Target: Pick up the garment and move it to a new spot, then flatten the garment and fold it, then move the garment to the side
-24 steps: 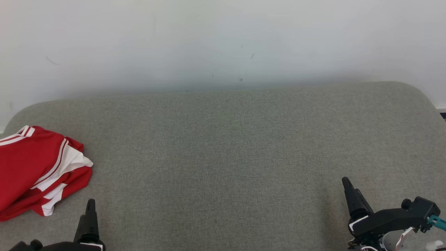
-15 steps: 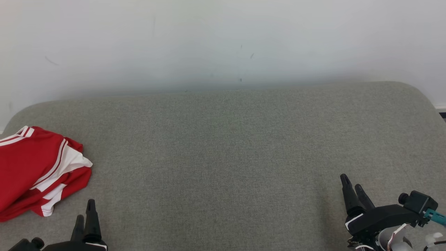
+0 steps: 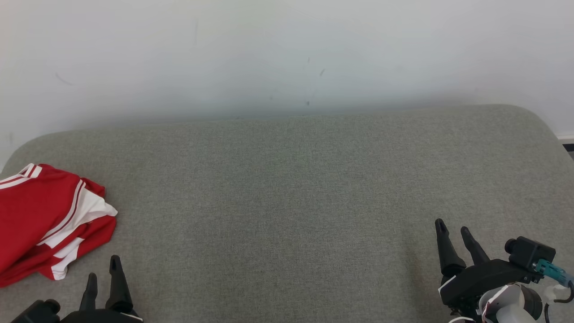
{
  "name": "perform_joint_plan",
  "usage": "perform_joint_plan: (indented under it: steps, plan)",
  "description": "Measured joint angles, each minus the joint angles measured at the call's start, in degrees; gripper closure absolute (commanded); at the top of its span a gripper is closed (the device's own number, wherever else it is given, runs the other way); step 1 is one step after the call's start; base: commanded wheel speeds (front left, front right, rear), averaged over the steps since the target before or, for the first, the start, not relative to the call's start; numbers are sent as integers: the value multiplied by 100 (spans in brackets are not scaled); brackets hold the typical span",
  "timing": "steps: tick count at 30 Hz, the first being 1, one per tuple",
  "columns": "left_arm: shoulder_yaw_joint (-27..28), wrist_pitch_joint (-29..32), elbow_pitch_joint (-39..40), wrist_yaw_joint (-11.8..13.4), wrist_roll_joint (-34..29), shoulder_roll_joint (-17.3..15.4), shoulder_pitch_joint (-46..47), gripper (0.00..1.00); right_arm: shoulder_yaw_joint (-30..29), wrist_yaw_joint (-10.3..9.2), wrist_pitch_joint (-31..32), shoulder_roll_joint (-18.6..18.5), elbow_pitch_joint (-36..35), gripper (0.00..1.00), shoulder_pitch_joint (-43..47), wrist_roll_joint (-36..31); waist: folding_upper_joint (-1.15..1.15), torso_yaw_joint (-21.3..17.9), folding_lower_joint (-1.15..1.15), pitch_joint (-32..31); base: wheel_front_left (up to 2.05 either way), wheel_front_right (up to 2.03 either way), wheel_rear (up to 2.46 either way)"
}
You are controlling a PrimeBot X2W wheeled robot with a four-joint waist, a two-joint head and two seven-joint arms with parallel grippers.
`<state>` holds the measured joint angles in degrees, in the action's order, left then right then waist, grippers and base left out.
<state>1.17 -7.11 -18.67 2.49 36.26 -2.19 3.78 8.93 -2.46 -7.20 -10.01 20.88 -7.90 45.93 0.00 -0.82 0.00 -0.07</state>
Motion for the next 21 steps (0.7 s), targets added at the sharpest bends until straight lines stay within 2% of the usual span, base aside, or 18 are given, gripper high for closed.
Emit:
perform_joint_plan:
  steps: [21]
  plan:
    - [-43,-199,198,285,-2091,3,-2,0,266,-285,-448,-159,-149,0,-198,-1705,0,-51,0,-39,0,0,0]
